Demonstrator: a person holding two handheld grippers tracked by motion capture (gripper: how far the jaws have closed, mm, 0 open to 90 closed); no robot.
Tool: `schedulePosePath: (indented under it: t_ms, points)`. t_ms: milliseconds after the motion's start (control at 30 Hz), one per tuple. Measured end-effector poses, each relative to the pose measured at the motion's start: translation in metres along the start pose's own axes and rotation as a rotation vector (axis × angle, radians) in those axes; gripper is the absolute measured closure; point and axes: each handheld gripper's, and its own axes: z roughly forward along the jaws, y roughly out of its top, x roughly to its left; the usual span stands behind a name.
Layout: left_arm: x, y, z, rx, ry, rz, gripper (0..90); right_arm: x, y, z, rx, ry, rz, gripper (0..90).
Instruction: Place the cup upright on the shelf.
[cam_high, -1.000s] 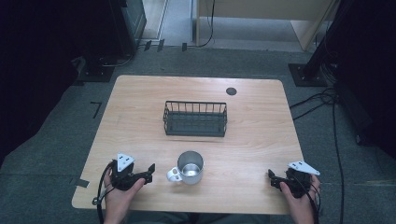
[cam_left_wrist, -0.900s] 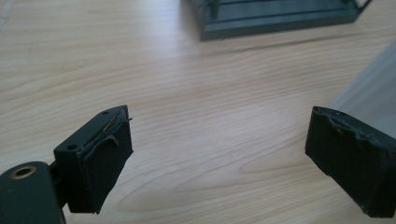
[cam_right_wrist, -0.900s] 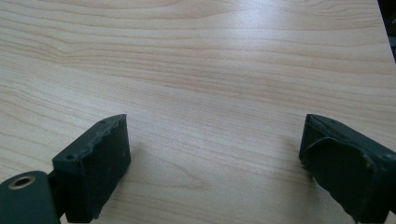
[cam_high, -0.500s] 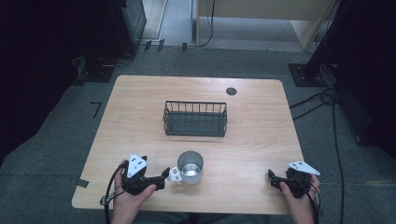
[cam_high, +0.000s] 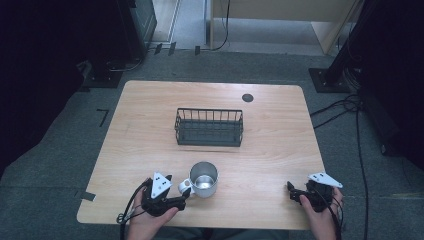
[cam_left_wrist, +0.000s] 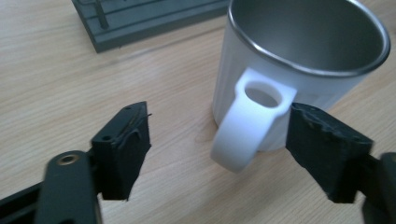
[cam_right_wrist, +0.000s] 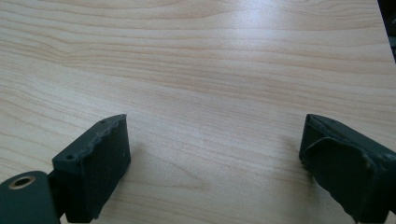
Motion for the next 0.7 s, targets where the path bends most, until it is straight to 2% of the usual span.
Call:
schedulePosePath:
  t_ms: [33,133,200,400,533,700]
  points:
    - [0.0,-0.001,0.001,0.003,0.02,0.003,33.5,0.0,0.0,0.0,0.0,0.0,0.0,8.0]
    - [0.003,-0.003,0.003,0.003,0.007,-0.006,39.6,0.0,0.0,0.0,0.0,0.0,0.0,8.0]
    - [0.004,-0.003,0.005,0.006,0.03,-0.002,44.0,0.0,0.0,0.0,0.0,0.0,0.0,8.0]
    - [0.008,0.0,0.013,-0.011,0.084,-0.025,56.1,0.0,0.0,0.0,0.0,0.0,0.0,8.0]
    - [0.006,0.004,0.021,-0.012,0.141,-0.003,63.3,0.0,0.0,0.0,0.0,0.0,0.0,8.0]
    - [0.0,0.008,0.033,-0.009,0.158,0.011,67.3,0.0,0.0,0.0,0.0,0.0,0.0,8.0]
